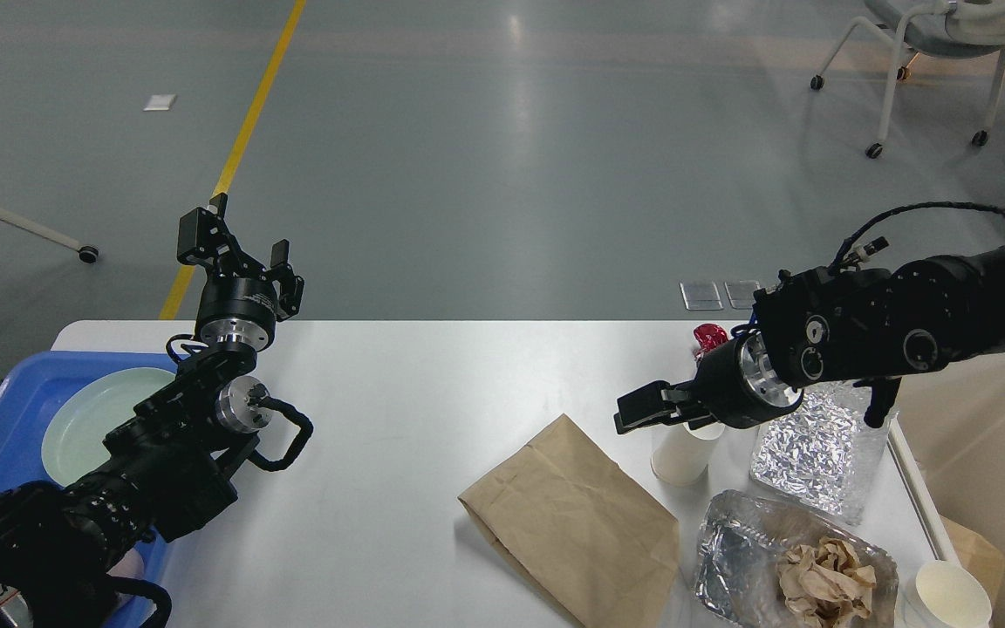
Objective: Tidy desktop
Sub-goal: 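Lower the right gripper onto the brown paper bag and grasp it, then lift the paper bag with the right gripper and drop it into the white bin, then move the right gripper down to the foil-wrapped item and grasp it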
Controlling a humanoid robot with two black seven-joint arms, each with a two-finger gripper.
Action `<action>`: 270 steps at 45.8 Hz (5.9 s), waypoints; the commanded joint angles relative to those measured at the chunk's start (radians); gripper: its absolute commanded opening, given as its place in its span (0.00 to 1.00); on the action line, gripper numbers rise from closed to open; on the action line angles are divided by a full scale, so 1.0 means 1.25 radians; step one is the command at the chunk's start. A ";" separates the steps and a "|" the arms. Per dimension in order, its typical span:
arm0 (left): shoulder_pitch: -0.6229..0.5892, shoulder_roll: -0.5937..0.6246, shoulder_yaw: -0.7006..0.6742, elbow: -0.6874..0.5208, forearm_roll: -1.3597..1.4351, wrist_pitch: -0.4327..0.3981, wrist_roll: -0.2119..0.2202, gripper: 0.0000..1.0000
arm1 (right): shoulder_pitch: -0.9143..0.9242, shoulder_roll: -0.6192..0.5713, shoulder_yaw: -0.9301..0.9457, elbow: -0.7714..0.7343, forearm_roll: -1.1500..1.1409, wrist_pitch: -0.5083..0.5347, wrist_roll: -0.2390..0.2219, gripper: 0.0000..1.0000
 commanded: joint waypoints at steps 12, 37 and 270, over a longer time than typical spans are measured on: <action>0.000 0.000 0.000 0.000 0.000 0.000 0.000 1.00 | -0.171 0.098 -0.005 -0.118 -0.006 -0.113 -0.001 0.98; 0.000 0.000 0.000 0.000 0.000 0.000 0.000 1.00 | -0.233 0.153 -0.016 -0.173 -0.012 -0.123 -0.010 0.00; 0.000 0.000 0.000 0.000 0.001 0.000 0.000 1.00 | 0.023 0.184 -0.355 0.016 0.165 -0.169 0.027 0.99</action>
